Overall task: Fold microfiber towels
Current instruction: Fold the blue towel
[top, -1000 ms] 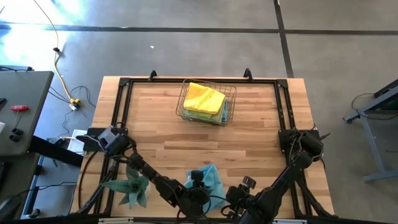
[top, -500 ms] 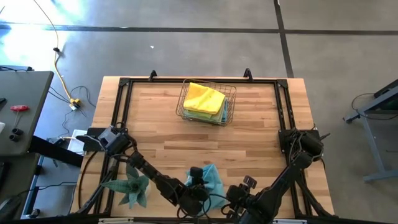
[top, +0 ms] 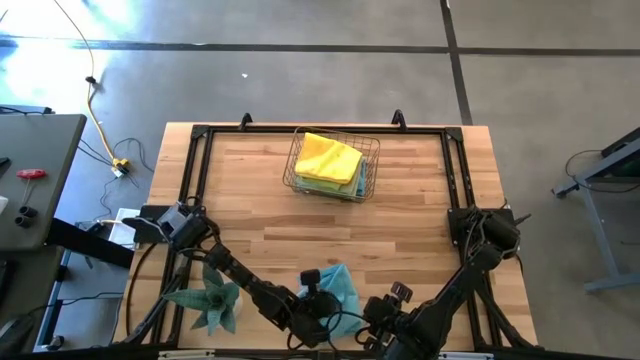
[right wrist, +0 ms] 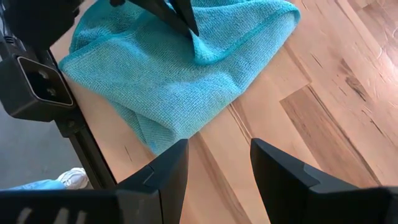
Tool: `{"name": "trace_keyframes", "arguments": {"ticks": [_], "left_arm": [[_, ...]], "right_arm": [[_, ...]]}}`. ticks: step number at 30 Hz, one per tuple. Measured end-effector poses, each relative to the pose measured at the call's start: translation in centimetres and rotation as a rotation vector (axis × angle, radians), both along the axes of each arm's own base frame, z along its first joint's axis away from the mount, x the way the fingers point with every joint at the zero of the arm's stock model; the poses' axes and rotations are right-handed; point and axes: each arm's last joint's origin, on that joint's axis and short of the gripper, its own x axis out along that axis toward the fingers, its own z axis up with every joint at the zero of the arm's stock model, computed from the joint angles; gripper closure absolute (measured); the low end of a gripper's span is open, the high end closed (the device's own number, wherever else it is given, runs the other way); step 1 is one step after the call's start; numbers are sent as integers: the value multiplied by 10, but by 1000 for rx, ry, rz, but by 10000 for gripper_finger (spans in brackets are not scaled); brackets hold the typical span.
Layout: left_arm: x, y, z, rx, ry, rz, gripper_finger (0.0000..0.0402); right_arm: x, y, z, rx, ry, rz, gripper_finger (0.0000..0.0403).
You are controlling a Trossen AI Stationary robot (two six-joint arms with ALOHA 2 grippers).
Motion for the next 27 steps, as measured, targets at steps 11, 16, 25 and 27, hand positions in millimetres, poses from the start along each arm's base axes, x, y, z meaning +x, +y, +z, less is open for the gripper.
{"name": "trace_keyframes", "arguments": {"ticks": [11, 16, 25, 27], "left_arm": [[-31, -22, 9, -109, -74, 257, 401], [-52, -19, 18, -78, -30, 371, 401], [-48, -13, 12, -207, 24, 450, 401], [-47, -10, 12, -212, 34, 456, 399]], "right_arm": [[3, -3, 1, -26, -28, -11, 236], [7, -6, 1, -35, -39, -24, 236], [15, -5, -3, -31, -97, -44, 236], [16, -5, -4, -27, -100, -47, 236]]}}
